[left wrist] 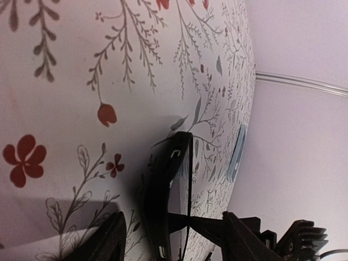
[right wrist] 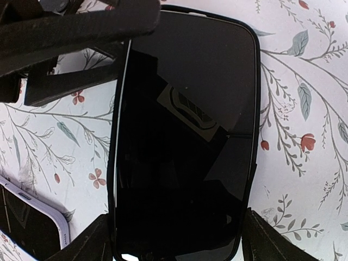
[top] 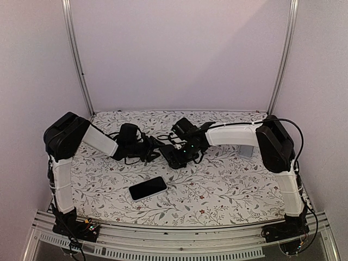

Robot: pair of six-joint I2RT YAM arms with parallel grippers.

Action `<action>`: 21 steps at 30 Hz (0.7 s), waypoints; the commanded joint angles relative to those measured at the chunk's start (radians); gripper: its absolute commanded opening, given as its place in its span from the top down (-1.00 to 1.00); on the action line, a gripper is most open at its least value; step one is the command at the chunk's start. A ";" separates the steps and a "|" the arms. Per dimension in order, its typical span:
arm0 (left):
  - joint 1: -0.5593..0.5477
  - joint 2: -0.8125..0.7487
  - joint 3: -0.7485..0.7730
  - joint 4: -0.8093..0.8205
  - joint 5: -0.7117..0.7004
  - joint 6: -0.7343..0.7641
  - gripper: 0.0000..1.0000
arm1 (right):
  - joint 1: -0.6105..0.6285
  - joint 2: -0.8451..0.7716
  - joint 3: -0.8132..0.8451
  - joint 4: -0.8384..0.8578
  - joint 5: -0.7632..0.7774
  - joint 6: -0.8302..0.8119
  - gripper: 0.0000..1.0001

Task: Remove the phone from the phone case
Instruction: Pick up the phone with the phone case from the center of the board.

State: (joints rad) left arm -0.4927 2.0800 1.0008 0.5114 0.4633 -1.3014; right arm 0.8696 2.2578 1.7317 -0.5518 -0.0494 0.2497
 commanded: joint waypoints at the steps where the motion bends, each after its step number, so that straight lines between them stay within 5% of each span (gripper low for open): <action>1: -0.006 0.052 0.052 -0.022 -0.014 0.017 -0.22 | -0.003 -0.022 -0.041 0.015 -0.076 0.028 0.04; 10: -0.040 0.108 0.123 -0.060 -0.023 0.014 -0.06 | -0.011 -0.040 -0.076 0.040 -0.085 0.029 0.05; 19: -0.043 0.099 0.111 -0.050 -0.037 0.013 0.96 | -0.013 -0.059 -0.097 0.064 -0.077 0.031 0.04; 21: -0.042 0.092 0.110 -0.034 -0.031 0.018 1.00 | -0.013 -0.062 -0.092 0.067 -0.068 0.031 0.00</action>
State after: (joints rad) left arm -0.5243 2.1700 1.1175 0.4973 0.4412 -1.3064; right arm 0.8497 2.2066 1.6562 -0.4686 -0.1005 0.2718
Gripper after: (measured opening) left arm 0.062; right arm 0.765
